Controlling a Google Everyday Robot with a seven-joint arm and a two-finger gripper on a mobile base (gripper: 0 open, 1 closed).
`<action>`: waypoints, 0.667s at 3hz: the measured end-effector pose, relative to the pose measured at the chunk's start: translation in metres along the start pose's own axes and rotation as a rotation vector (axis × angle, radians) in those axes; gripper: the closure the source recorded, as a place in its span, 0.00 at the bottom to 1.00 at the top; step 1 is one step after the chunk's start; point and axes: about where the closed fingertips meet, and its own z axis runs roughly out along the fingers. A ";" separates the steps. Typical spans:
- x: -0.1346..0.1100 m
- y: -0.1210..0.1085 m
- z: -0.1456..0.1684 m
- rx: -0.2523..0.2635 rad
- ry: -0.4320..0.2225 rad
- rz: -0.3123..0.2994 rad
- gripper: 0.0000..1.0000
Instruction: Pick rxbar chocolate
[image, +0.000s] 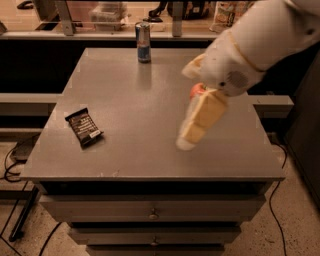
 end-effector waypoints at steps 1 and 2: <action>-0.044 -0.001 0.047 -0.088 -0.068 -0.024 0.00; -0.047 -0.001 0.051 -0.094 -0.081 -0.017 0.00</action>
Offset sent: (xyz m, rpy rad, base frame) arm 0.0068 0.0525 -0.0113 0.0546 0.0452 0.0643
